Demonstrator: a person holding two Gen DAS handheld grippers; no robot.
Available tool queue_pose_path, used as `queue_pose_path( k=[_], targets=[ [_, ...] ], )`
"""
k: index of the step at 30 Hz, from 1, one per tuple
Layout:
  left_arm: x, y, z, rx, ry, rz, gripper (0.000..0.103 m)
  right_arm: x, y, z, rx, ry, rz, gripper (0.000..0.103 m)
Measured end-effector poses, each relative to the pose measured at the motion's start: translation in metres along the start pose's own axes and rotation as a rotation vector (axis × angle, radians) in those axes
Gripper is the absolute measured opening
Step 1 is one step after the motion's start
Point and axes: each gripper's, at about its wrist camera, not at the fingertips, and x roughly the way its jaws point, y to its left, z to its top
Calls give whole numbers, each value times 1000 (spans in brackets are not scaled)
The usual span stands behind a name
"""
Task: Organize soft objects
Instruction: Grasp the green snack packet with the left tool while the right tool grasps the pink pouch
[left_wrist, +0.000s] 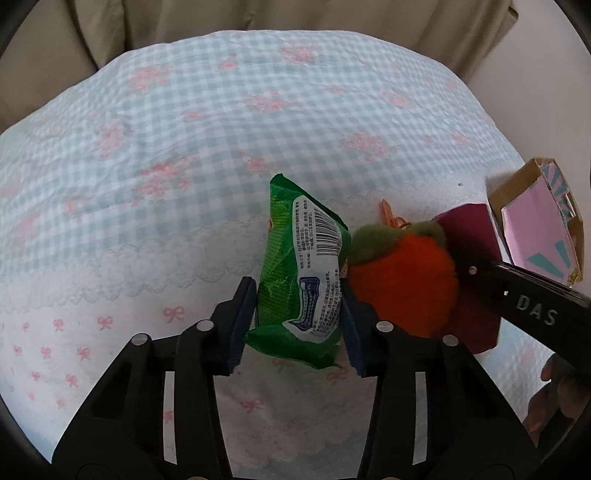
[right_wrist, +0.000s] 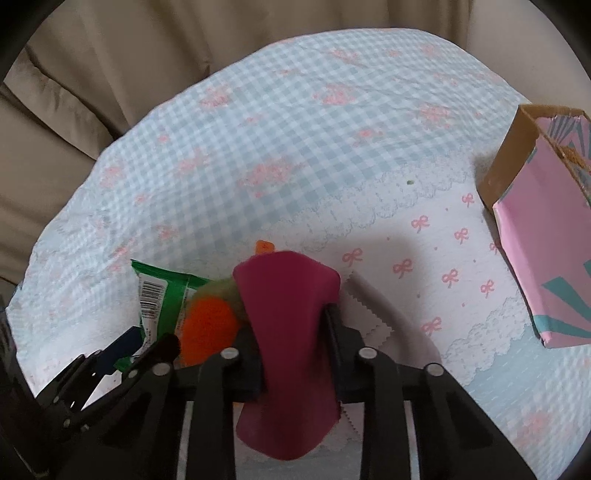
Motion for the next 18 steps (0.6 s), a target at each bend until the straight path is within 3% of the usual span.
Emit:
queue_pose_path(
  k=[9, 18],
  targets=[
    [-42, 3, 5, -39, -48, -6, 37, -36, 4, 2, -7, -41, 80, 20],
    [-118, -2, 13, -97, -120, -8, 37, -98, 8, 8, -13, -92, 127, 20]
  ],
)
